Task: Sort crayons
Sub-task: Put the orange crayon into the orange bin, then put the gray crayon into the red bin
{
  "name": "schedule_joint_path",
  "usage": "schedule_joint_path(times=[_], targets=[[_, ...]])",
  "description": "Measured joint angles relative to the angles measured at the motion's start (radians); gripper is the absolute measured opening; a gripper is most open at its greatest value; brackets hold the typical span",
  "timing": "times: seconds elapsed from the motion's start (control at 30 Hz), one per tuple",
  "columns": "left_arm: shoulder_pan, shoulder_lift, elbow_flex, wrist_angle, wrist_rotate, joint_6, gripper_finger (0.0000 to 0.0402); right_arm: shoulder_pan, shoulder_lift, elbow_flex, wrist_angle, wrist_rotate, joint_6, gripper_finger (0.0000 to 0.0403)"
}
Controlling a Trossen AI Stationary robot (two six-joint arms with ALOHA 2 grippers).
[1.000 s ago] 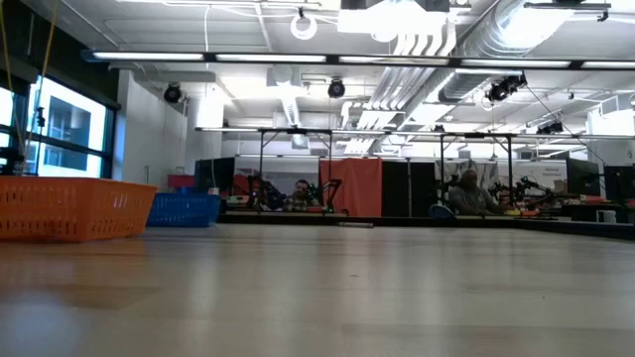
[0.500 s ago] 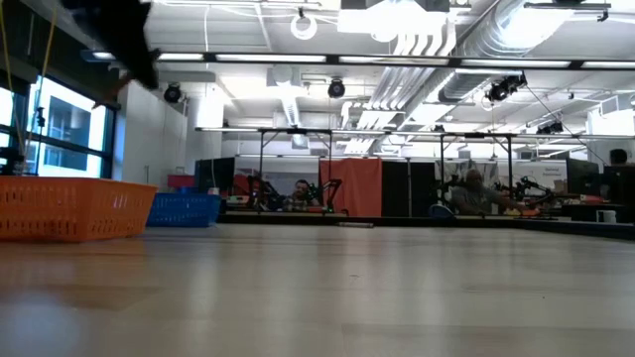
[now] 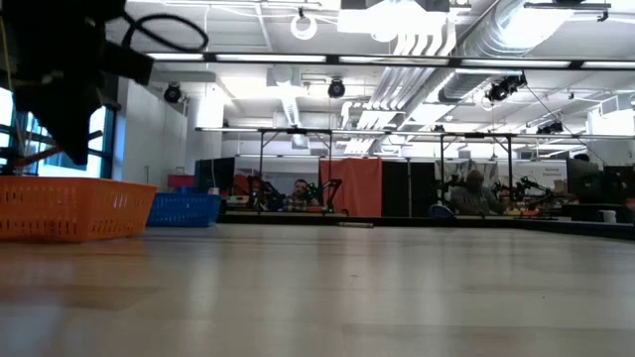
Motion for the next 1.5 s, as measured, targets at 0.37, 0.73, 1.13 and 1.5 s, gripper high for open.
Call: schedule_joint_path(times=[0.37, 0.73, 1.13, 1.5], targets=[[0.045, 0.0, -0.068, 0.126, 0.0, 0.083, 0.0072, -0.004, 0.0, 0.0, 0.003, -0.018, 0.002, 0.0171], [0.071, 0.0, 0.101, 0.144, -0.011, 0.253, 0.0092, -0.043, -0.002, 0.049, -0.14, -0.056, 0.011, 0.0171], [0.044, 0.003, 0.315, 0.709, -0.178, 0.654, 0.009, -0.442, -0.003, 0.023, -0.428, -0.301, -0.174, 0.0171], [-0.121, 0.074, 0.314, 0.876, -0.187, 0.677, 0.009, -1.015, 0.001, -0.092, 0.221, -0.71, -0.745, 0.0171]])
